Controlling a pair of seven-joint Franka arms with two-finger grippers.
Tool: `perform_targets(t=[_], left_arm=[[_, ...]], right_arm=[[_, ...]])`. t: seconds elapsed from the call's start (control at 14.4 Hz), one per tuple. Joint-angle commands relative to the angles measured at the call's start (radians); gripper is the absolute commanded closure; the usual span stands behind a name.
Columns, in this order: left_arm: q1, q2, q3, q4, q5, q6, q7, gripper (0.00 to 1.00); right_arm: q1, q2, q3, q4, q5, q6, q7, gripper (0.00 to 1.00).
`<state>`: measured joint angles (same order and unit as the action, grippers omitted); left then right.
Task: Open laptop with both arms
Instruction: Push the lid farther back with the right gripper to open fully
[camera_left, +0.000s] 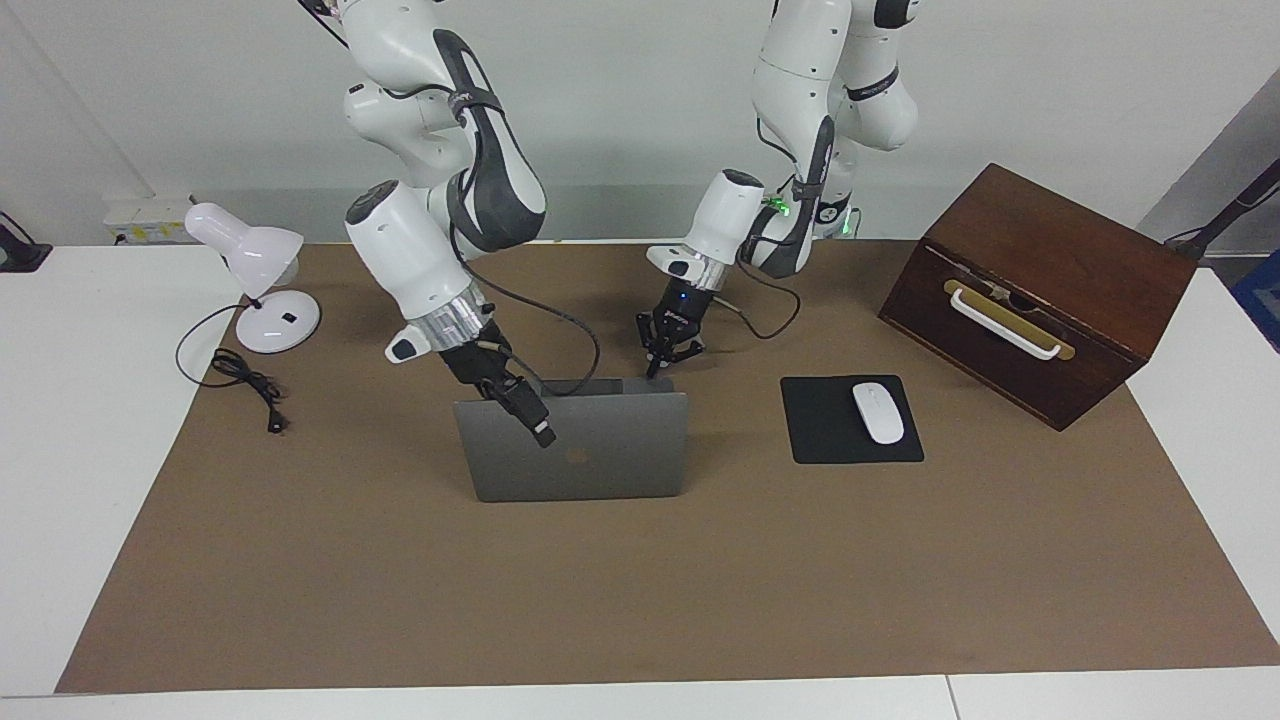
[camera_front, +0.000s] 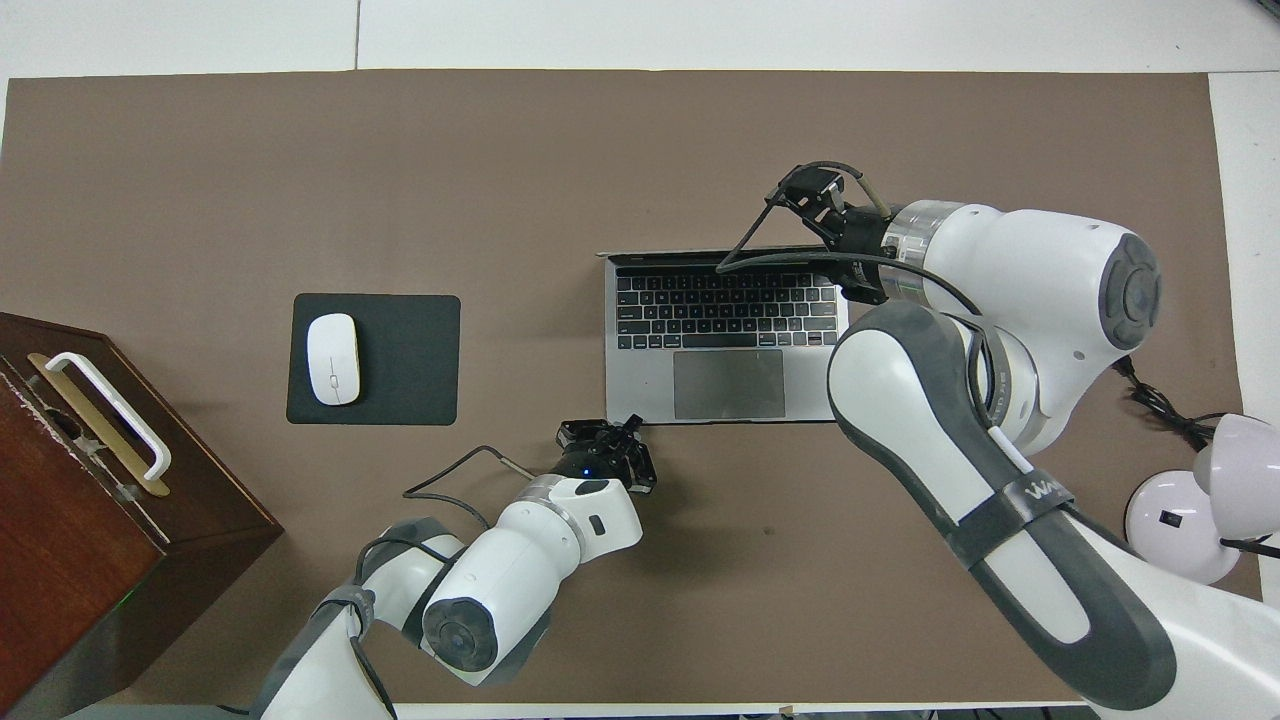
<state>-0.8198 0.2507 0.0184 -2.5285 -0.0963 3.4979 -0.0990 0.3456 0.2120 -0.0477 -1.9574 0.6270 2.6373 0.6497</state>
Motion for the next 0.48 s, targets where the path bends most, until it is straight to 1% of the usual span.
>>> perform_targets(t=[0.0, 0.28, 0.42], left_arm=[[0.010, 0.079, 0.026, 0.028, -0.008, 0.007, 0.031, 1.00], [0.010, 0.079, 0.026, 0.028, -0.007, 0.007, 0.031, 1.00], [0.010, 0.081, 0.026, 0.028, -0.007, 0.007, 0.031, 1.00]], right_arm=[[-0.020, 0.058, 0.005, 0.055, -0.018, -0.010, -0.036, 0.00], [-0.046, 0.084, 0.005, 0.100, -0.065, -0.025, -0.038, 0.00], [-0.049, 0.101, 0.005, 0.115, -0.067, -0.025, -0.051, 0.00]])
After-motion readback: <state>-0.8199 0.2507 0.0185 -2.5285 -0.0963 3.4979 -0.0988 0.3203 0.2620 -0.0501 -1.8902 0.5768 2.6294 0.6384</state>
